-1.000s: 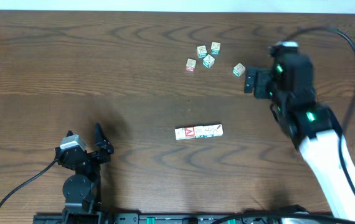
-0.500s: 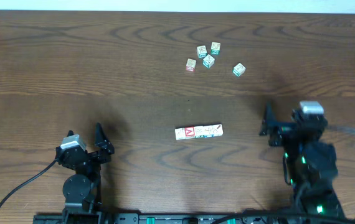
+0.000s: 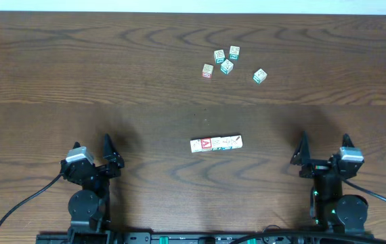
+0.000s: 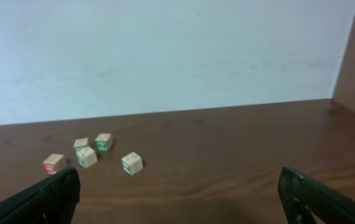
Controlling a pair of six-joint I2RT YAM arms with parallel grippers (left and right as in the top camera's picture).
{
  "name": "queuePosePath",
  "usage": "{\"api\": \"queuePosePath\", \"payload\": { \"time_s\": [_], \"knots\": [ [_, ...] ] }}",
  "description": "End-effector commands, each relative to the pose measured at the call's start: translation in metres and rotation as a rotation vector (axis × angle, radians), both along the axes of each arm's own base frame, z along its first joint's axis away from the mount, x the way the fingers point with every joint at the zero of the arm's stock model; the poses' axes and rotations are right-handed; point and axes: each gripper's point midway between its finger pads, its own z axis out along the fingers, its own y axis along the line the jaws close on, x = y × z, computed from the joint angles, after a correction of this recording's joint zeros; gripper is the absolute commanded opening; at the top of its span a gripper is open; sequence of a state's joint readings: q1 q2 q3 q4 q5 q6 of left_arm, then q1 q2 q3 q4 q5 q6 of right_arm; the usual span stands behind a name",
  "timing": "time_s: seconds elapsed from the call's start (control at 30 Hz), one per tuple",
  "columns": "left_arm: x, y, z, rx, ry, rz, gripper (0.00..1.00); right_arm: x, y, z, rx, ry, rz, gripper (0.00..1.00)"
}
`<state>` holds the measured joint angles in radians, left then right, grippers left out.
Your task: Lift 5 blocks
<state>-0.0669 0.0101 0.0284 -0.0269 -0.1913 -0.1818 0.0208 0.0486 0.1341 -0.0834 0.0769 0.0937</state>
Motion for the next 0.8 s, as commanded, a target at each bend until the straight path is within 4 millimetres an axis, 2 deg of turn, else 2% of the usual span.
{"api": "queuePosePath", "payload": {
  "time_s": [0.0,0.27,0.47,0.77],
  "knots": [
    [-0.001,0.002,-0.017,0.02,0.052,0.006,0.79,0.0,-0.002,-0.011,-0.024,-0.004,-0.004,0.99],
    [-0.001,0.002,-0.017,0.02,0.052,0.006,0.79,0.005,-0.007,-0.051,-0.026,0.077,-0.021,0.99],
    [-0.001,0.002,-0.017,0.02,0.052,0.006,0.79,0.005,-0.004,-0.052,-0.12,0.086,-0.001,0.99],
    [-0.001,0.002,-0.017,0.02,0.052,0.006,0.79,0.005,-0.008,-0.051,-0.115,0.083,-0.015,0.99]
  ]
}}
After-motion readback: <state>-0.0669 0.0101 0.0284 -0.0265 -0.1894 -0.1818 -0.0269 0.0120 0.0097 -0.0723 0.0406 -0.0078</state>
